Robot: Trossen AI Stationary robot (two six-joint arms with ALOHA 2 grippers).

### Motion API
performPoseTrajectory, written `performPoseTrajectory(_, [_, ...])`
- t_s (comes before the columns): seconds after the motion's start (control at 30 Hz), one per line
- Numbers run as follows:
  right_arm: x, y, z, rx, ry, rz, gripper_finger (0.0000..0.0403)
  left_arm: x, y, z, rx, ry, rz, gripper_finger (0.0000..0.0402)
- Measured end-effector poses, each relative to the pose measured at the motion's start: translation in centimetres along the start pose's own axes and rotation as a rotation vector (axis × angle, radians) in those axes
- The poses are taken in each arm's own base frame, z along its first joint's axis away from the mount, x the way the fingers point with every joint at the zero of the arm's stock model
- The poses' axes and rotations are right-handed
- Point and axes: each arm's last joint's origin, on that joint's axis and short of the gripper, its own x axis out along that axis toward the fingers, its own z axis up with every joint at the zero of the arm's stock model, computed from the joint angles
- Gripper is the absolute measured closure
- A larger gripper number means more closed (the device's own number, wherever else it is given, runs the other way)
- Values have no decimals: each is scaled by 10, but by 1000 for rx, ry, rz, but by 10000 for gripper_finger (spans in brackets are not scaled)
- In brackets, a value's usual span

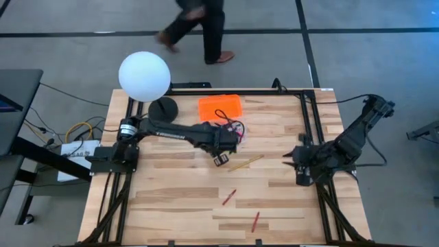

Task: Pick & place school supplies into a supply box
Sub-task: Put the yellow pencil into the supply box

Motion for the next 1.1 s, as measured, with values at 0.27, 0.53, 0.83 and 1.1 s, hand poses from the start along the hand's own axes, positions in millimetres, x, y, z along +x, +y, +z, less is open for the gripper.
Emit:
performPoseTrajectory(0.27, [43,5,7,-127,-144,63,305,-41,-34,-32,123,-137,23,274])
performPoseTrajectory(0.53, [87,-26,26,-96,-105,205,305,-67,-50,-74,109,-265,-51,274])
performPoseTrajectory(0.83, [150,-50,23,-115,53,328,305,-70,-28,-130,-70,-430,-174,274])
performPoseTrajectory(1.1, [184,-62,9,-115,181,375,305,-68,-1,-172,-180,-597,-377,274])
